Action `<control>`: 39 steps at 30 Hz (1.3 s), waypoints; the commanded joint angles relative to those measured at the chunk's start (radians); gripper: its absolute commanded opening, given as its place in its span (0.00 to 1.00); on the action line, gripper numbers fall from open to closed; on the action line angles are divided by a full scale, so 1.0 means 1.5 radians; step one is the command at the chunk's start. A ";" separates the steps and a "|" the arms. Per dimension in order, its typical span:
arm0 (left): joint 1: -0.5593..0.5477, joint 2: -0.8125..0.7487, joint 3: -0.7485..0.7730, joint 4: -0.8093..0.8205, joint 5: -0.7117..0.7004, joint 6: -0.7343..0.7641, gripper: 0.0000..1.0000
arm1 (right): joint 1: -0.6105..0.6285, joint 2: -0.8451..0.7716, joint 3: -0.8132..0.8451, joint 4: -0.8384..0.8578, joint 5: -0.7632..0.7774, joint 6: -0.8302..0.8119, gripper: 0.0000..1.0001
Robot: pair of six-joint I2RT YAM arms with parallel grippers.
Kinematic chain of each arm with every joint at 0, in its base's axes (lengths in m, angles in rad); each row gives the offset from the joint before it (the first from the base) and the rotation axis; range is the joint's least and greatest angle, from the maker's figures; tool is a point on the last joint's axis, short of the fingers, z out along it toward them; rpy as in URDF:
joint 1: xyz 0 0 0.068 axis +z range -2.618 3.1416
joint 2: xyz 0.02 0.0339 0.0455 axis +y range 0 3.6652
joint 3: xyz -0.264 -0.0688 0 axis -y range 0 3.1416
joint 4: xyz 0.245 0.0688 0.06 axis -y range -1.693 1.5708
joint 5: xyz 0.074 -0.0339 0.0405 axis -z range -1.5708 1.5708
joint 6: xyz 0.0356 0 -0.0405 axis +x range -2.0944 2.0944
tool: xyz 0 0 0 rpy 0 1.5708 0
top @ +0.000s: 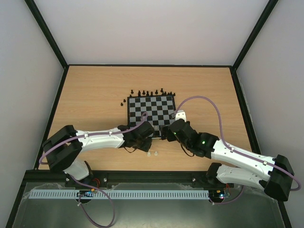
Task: Set up the chess pieces on the board
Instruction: Pick up the chess piece at the center of the board, then place the chess piece on the chessboard.
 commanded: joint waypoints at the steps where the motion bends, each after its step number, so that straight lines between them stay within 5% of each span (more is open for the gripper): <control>1: -0.005 0.013 0.016 0.000 -0.014 0.007 0.30 | -0.002 -0.004 -0.005 -0.003 0.009 0.008 0.99; 12: -0.014 0.028 0.036 -0.030 -0.042 0.008 0.10 | -0.002 -0.006 -0.005 -0.003 0.008 0.008 0.99; 25: -0.015 0.050 0.161 -0.136 -0.107 0.056 0.10 | -0.002 -0.098 -0.022 -0.017 0.064 0.023 0.99; 39: 0.017 0.118 0.193 -0.101 -0.140 0.091 0.10 | -0.002 -0.103 -0.024 -0.015 0.059 0.022 0.99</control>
